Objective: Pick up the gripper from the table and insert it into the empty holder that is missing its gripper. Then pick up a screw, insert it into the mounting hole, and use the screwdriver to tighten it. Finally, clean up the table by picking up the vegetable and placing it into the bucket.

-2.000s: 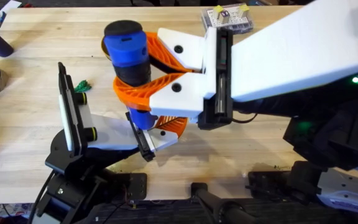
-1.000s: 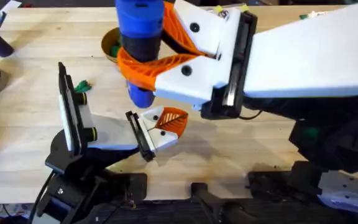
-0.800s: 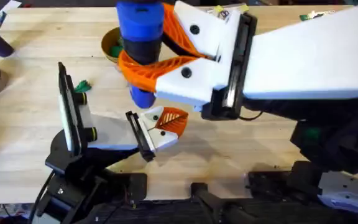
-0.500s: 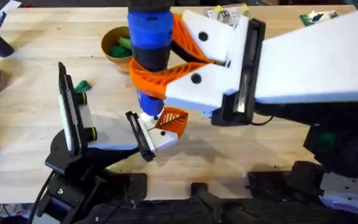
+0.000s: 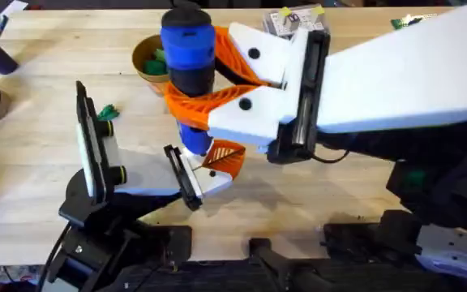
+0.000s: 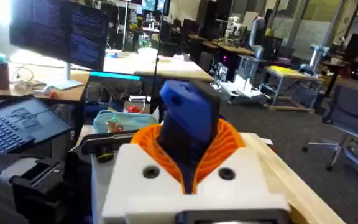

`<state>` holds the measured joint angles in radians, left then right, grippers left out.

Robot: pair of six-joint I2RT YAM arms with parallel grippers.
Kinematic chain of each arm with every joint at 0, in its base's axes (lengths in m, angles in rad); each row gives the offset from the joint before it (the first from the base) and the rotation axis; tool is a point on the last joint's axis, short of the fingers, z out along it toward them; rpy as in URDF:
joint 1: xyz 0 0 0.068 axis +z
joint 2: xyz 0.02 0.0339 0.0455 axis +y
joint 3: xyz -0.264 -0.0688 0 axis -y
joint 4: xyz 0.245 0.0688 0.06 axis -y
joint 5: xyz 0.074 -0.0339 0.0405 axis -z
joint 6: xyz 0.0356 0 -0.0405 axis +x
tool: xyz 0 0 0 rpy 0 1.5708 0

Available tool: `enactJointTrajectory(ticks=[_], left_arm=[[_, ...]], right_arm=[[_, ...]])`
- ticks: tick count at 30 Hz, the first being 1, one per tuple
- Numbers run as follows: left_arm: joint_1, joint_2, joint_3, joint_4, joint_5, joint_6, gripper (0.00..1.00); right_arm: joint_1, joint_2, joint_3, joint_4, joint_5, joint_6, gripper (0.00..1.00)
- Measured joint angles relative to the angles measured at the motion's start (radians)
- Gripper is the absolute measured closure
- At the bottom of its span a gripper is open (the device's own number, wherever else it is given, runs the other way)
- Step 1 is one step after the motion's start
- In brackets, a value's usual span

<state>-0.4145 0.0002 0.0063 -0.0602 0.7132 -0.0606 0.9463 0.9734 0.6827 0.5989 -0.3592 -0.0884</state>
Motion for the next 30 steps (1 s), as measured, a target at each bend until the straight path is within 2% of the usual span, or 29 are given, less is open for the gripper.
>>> enactJointTrajectory(ticks=[30], left_arm=[[0.0,0.0,0.0,0.0,0.0,0.0,0.983]], right_arm=[[0.0,-0.01,0.0,-0.028,0.003,0.01,0.953]])
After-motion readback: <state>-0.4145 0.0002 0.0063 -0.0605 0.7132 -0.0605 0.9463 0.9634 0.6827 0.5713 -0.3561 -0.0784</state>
